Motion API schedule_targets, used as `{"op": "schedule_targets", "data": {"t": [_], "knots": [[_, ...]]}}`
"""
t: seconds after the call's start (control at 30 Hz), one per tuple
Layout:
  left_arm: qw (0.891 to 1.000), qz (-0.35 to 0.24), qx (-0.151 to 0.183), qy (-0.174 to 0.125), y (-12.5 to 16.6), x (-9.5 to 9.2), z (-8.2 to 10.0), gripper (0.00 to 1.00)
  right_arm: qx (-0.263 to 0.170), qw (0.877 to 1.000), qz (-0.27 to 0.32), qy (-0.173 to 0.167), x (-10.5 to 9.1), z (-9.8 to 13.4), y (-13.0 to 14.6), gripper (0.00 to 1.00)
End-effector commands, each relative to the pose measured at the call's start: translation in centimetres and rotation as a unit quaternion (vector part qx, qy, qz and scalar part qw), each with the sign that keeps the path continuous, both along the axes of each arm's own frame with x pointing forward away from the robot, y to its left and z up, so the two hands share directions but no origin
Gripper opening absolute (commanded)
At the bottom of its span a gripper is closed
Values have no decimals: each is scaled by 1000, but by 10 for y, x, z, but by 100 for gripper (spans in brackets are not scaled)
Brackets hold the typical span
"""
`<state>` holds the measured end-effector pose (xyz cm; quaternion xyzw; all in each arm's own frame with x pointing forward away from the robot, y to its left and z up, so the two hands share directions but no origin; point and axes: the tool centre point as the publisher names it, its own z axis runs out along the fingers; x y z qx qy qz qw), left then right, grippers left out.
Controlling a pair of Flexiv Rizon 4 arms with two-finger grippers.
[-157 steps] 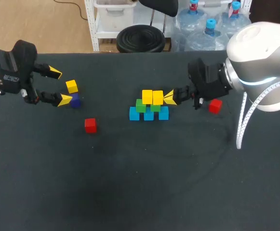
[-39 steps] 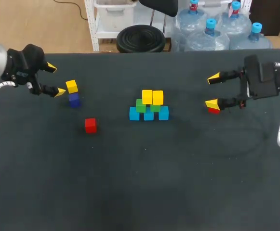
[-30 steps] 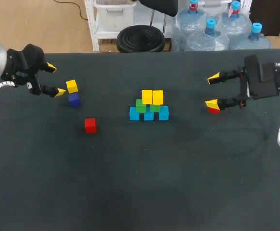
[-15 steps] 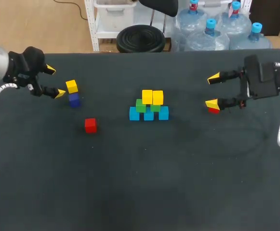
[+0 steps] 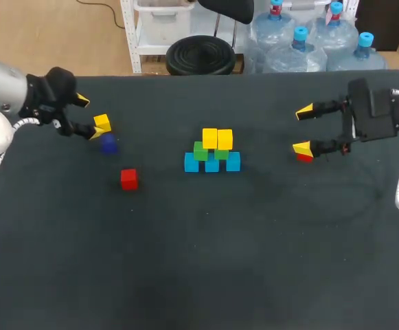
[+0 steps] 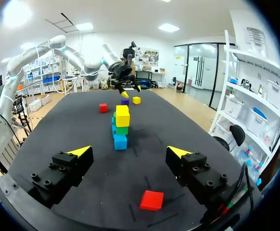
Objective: Place the blue cubes, place green cubes on the blue cubes, place the yellow cubes on the green cubes, then place the red cubes on the yellow cubes, and place purple cube on the red cubes.
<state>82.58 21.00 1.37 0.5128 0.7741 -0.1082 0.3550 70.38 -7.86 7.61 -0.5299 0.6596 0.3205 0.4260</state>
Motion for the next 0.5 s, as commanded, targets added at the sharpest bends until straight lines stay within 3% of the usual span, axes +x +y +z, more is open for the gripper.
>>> {"op": "schedule_targets", "data": {"t": [0.03,0.1,0.13,0.3,0.4,0.5], "knots": [[1000,-5,-1,2,-2,9,-8,100,1,1000,0,-1,0,-1,1,100],[1000,-7,0,2,-2,10,-11,97,1,1000,0,-1,0,-1,1,100],[1000,-8,0,3,-2,10,-12,84,1,1000,0,-1,0,-1,1,100],[1000,-14,1,5,-2,13,-15,68,1,1000,0,-1,0,-1,1,100],[1000,-16,1,6,-2,14,-17,62,1,1000,0,-1,0,-1,1,100],[1000,-17,1,8,-3,15,-19,63,1,1000,0,-1,0,-1,1,100]]}}
